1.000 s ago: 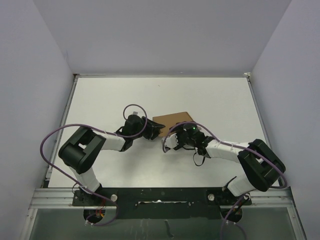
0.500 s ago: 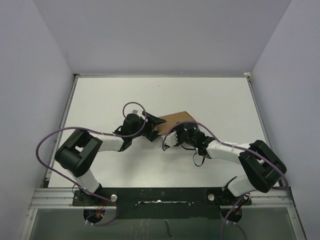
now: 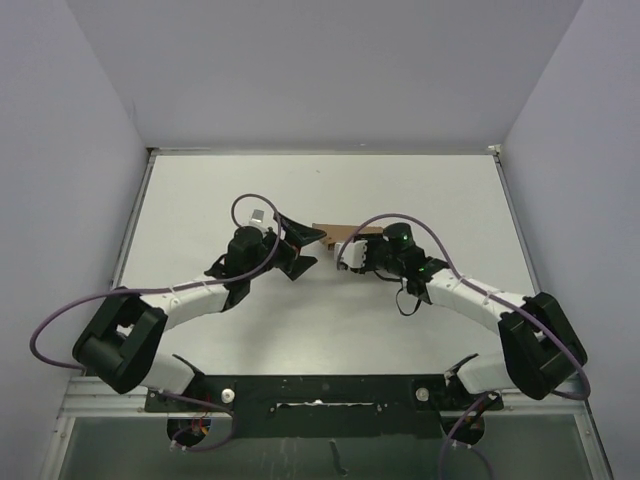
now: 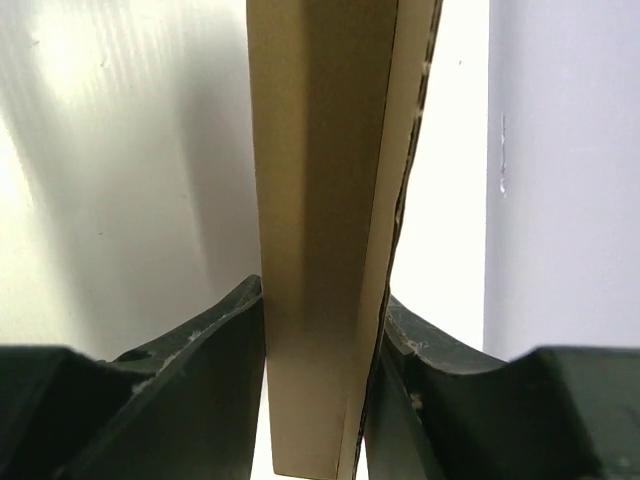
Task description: Fold the paper box
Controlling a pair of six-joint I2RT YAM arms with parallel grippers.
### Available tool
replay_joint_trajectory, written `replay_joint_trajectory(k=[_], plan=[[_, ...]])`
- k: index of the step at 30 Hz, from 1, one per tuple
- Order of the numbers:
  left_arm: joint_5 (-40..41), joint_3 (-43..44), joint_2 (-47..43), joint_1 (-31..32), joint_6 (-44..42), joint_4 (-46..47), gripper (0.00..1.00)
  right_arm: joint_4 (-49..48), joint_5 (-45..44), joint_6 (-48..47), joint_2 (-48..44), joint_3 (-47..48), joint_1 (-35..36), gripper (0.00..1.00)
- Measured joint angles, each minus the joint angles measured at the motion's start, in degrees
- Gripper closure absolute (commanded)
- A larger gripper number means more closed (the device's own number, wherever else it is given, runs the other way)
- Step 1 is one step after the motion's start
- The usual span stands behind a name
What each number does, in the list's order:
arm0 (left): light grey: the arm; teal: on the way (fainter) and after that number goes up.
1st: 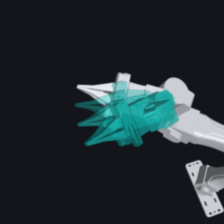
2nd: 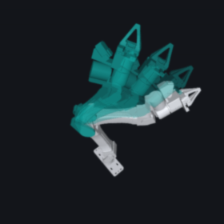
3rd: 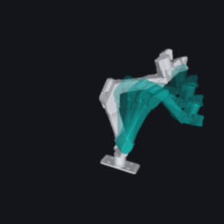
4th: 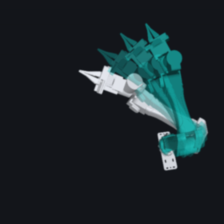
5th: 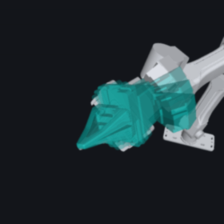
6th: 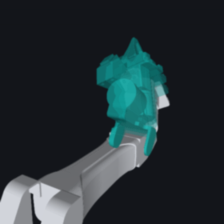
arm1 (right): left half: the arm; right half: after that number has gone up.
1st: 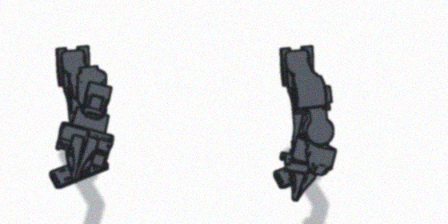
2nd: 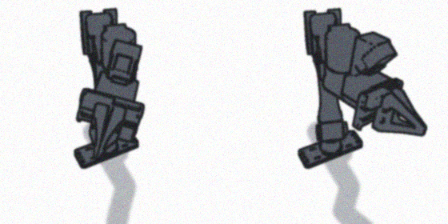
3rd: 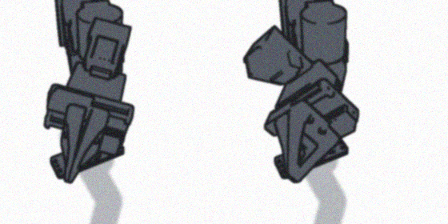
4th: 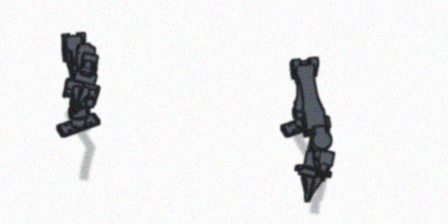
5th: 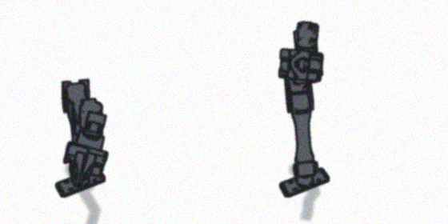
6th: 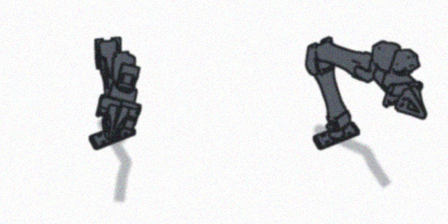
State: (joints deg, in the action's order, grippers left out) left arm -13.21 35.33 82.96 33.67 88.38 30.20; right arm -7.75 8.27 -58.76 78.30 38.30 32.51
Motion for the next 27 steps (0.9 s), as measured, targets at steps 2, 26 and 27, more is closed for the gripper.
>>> replay_joint_trajectory(k=[2, 26, 27], plan=[[0.0, -0.7, -1.7, -0.4, -1.4, -1.0, 0.02, 1.9, 1.4, 2.4, -0.2, 1.5, -1.3, 0.63], [-9.2, -8.9, -8.9, -8.1, -43.3, 7.3, 0.02, 22.9, 40.9, 54.6, 10.1, 29.5, -30.0, 0.65], [-9.9, -8.9, -7.7, -8.1, -43.0, 9.2, 0.02, 23.2, 42.7, 57.2, 11.4, 30.1, -30.4, 0.65]])
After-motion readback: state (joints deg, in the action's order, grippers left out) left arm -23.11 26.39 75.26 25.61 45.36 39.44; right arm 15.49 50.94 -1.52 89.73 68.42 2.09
